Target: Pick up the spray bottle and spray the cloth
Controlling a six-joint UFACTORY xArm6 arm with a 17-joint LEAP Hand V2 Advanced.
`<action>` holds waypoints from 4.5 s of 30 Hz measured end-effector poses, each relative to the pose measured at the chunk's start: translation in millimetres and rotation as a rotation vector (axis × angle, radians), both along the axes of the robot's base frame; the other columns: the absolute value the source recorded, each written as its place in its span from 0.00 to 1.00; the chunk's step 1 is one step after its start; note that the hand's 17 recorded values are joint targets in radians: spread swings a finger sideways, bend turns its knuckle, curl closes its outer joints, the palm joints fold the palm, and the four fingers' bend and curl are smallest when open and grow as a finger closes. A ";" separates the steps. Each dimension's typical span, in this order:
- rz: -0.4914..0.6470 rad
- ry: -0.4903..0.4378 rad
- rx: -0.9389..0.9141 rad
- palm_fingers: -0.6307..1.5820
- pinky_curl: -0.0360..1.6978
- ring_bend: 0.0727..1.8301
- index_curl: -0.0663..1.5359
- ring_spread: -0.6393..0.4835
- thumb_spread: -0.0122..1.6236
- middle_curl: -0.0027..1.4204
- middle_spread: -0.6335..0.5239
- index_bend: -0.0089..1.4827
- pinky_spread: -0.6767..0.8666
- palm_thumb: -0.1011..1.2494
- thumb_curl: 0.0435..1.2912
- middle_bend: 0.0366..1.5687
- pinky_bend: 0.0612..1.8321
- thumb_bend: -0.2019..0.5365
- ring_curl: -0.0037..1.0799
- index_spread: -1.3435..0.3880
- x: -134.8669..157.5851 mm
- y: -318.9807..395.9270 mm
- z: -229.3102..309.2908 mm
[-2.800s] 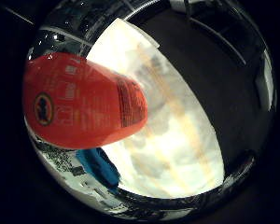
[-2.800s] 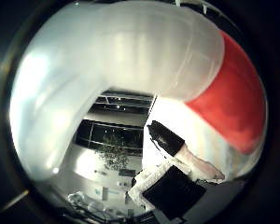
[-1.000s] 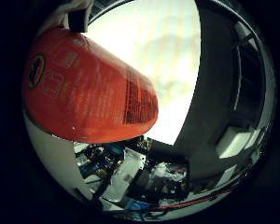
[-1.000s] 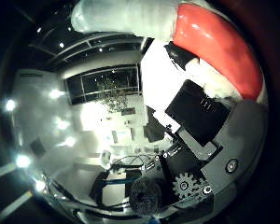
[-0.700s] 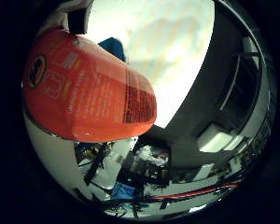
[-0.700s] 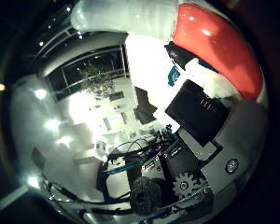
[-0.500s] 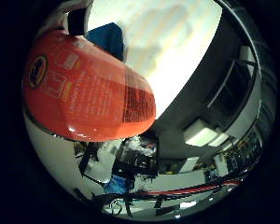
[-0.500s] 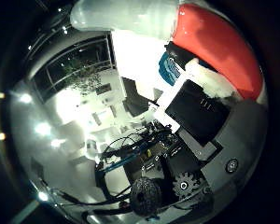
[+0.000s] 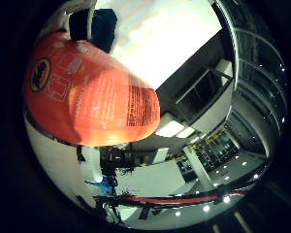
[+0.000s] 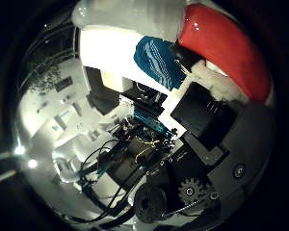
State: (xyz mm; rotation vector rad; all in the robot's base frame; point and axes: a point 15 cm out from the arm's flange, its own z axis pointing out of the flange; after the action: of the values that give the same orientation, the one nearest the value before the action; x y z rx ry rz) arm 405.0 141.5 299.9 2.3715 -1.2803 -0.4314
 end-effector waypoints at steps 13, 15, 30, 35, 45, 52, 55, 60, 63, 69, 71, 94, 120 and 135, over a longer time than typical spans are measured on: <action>0.092 0.047 -0.215 0.83 0.77 0.80 0.47 0.43 0.57 0.41 0.49 0.79 0.30 0.82 0.62 0.86 0.53 0.25 0.53 0.67 -16.4 33.0 -44.5; 0.095 0.056 -0.227 0.83 0.77 0.80 0.47 0.43 0.57 0.41 0.49 0.79 0.30 0.82 0.62 0.86 0.53 0.25 0.53 0.67 -18.2 36.2 -50.6; 0.100 0.075 -0.247 0.83 0.77 0.80 0.47 0.44 0.57 0.41 0.49 0.79 0.29 0.81 0.63 0.86 0.53 0.25 0.53 0.67 -19.9 41.9 -66.6; 0.093 0.064 -0.235 0.83 0.77 0.80 0.47 0.43 0.57 0.41 0.49 0.79 0.29 0.81 0.63 0.86 0.53 0.25 0.53 0.67 -17.8 37.8 -58.5; 0.083 0.020 -0.101 0.83 0.77 0.80 0.48 0.43 0.57 0.41 0.49 0.79 0.29 0.81 0.63 0.87 0.53 0.25 0.54 0.67 -22.7 49.7 -21.4; 0.051 0.002 0.151 0.83 0.77 0.79 0.48 0.43 0.57 0.41 0.49 0.79 0.29 0.81 0.63 0.87 0.53 0.25 0.54 0.67 -27.7 85.6 7.4; 0.043 -0.011 0.274 0.83 0.77 0.79 0.48 0.43 0.57 0.41 0.49 0.79 0.29 0.81 0.63 0.87 0.53 0.25 0.54 0.67 -27.5 105.2 21.8; 0.015 -0.021 0.507 0.83 0.77 0.79 0.48 0.43 0.57 0.41 0.49 0.79 0.29 0.82 0.63 0.87 0.53 0.25 0.54 0.67 -21.4 138.8 45.9; 0.003 -0.018 0.670 0.83 0.77 0.79 0.48 0.43 0.56 0.41 0.49 0.79 0.29 0.82 0.63 0.86 0.53 0.25 0.54 0.67 -17.1 159.2 65.5; 0.072 -0.027 0.950 0.83 0.77 0.80 0.47 0.43 0.55 0.41 0.49 0.79 0.29 0.83 0.63 0.86 0.53 0.25 0.54 0.67 0.2 180.5 83.6; 0.098 -0.018 1.018 0.83 0.77 0.80 0.47 0.43 0.55 0.41 0.49 0.79 0.30 0.83 0.64 0.86 0.53 0.25 0.54 0.67 4.1 189.5 79.7; -0.014 -0.011 1.352 0.83 0.79 0.80 0.48 0.44 0.54 0.41 0.49 0.79 0.31 0.82 0.65 0.86 0.53 0.25 0.53 0.68 53.0 307.9 -45.9; -0.137 -0.027 1.397 0.83 0.78 0.79 0.48 0.44 0.54 0.41 0.49 0.79 0.31 0.82 0.66 0.86 0.53 0.25 0.53 0.68 56.3 358.6 -134.2; -0.151 -0.010 1.377 0.83 0.78 0.80 0.48 0.45 0.54 0.41 0.49 0.79 0.31 0.81 0.66 0.86 0.53 0.25 0.53 0.68 54.6 354.6 -158.5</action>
State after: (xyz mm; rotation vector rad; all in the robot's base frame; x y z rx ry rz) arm 459.6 496.1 141.4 3.2425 -1.3566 -1.8121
